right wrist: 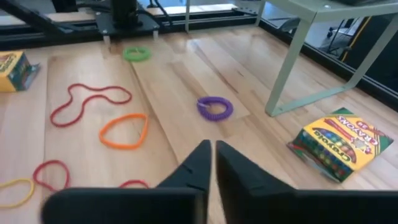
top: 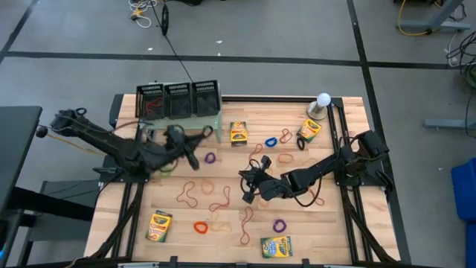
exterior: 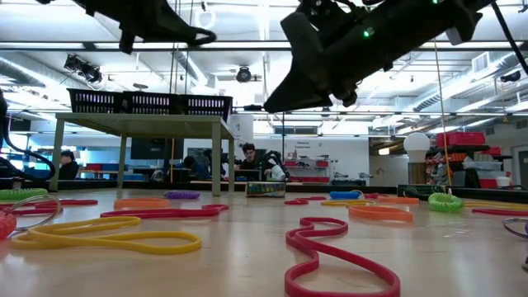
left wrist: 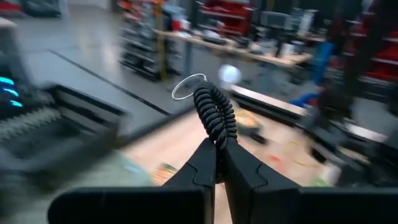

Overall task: Pick & Place Office Desk Supplies
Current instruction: Put the black spring keychain into the middle black bin on the shelf, then put the crayon box into the right black bin on the shelf

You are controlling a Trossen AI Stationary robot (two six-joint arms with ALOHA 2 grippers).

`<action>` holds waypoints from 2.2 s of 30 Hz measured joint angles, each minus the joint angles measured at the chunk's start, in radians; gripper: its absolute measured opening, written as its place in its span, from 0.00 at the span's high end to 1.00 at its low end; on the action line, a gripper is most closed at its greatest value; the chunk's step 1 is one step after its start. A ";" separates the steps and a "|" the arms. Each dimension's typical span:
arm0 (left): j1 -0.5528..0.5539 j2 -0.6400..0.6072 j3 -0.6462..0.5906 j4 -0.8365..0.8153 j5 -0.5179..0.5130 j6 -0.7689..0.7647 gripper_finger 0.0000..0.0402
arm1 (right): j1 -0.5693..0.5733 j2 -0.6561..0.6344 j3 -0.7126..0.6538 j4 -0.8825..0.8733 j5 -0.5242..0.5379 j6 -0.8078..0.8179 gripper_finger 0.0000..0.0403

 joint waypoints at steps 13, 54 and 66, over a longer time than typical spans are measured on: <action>0.424 -0.264 0.000 -0.234 0.102 0.009 0.96 | -0.005 0.000 -0.003 0.030 -0.003 0.000 0.94; 0.864 -0.080 0.433 -0.906 0.632 0.127 0.80 | -0.005 0.000 -0.004 0.038 -0.006 -0.010 0.98; 0.280 -0.117 0.090 -0.363 0.363 0.144 0.98 | -0.005 0.000 -0.004 0.038 -0.006 -0.026 0.98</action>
